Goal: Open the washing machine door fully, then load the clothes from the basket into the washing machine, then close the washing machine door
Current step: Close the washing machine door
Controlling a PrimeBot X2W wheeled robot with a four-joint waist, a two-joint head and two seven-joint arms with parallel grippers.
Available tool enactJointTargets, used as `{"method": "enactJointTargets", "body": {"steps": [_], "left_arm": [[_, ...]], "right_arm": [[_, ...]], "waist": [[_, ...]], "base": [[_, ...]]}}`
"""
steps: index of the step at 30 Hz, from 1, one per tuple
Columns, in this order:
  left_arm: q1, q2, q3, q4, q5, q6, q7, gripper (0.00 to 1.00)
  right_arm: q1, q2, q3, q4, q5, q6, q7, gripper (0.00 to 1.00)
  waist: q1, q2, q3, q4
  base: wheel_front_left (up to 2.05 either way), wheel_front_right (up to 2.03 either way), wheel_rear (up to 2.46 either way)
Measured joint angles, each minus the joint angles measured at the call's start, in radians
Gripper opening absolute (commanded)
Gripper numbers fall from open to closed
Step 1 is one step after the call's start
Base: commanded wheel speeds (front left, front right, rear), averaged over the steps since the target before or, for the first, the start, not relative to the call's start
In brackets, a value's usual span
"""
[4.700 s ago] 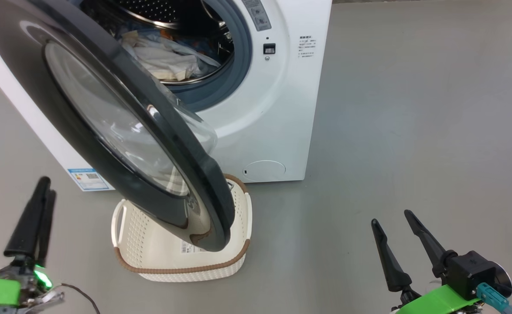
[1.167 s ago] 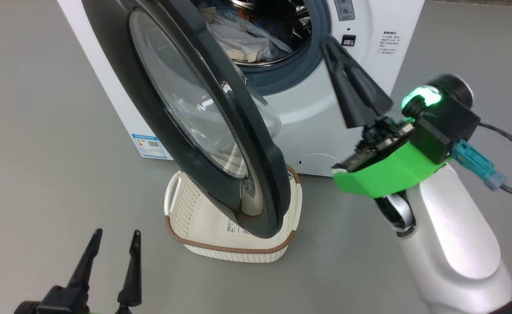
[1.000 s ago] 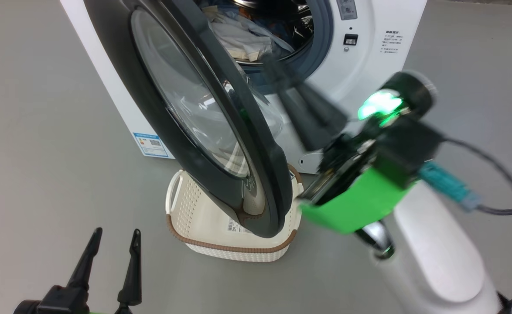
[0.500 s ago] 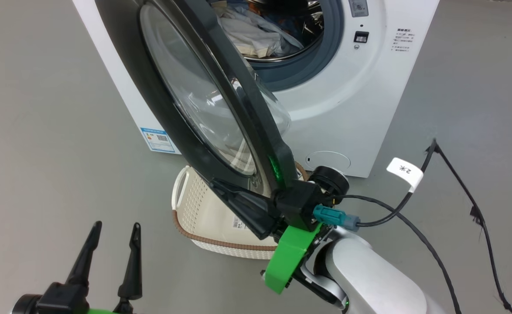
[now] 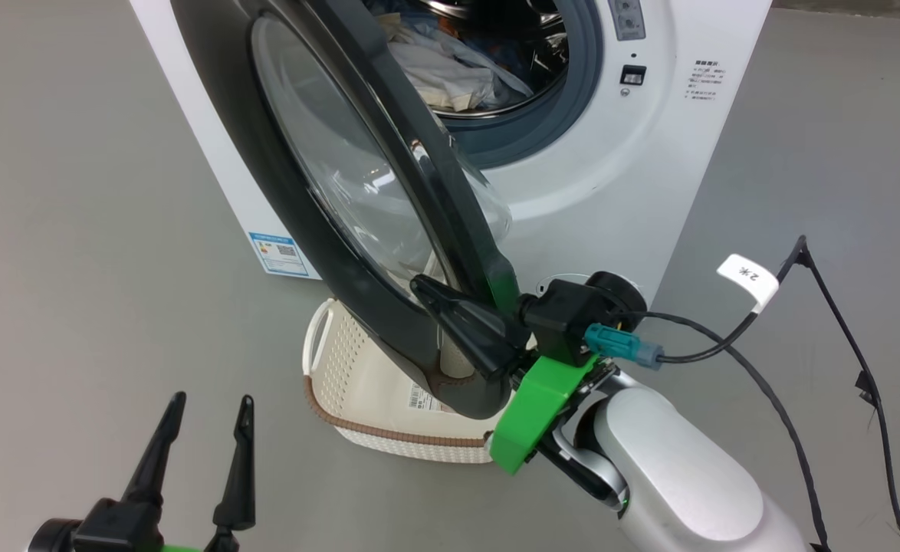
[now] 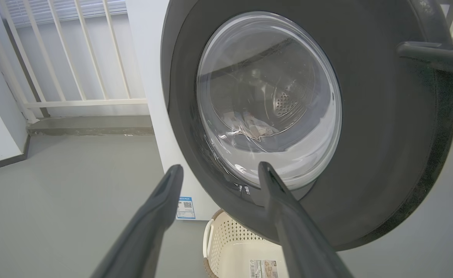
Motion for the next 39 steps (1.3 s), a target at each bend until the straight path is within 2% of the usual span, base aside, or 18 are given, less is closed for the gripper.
{"method": "enactJointTargets", "body": {"steps": [12,20,30,39], "left_arm": [[0.0,0.002,-0.006,0.0,-0.001,0.007,-0.001,1.0],[-0.028,-0.002,-0.017,0.002,-0.001,0.007,-0.01,1.0],[-0.1,-0.032,-0.043,0.014,-0.002,-0.002,-0.023,1.0],[-0.152,-0.074,-0.052,0.037,-0.002,-0.031,-0.028,1.0]], "right_arm": [[-0.016,0.005,-0.061,0.026,-0.029,0.0,0.005,0.0],[-0.086,-0.034,-0.139,0.075,-0.06,0.0,0.029,0.0],[-0.273,-0.091,-0.25,0.256,-0.089,0.0,0.043,0.0],[-0.472,-0.131,-0.318,0.446,-0.126,0.0,-0.033,0.0]], "waist": [[0.0,0.0,0.02,-0.003],[0.0,0.0,0.05,-0.001],[0.0,0.0,0.123,0.022],[0.0,0.0,0.199,0.061]], "base": [[0.0,0.0,0.0],[0.0,0.0,0.0],[0.0,0.0,0.0],[0.0,0.0,0.0]]}}
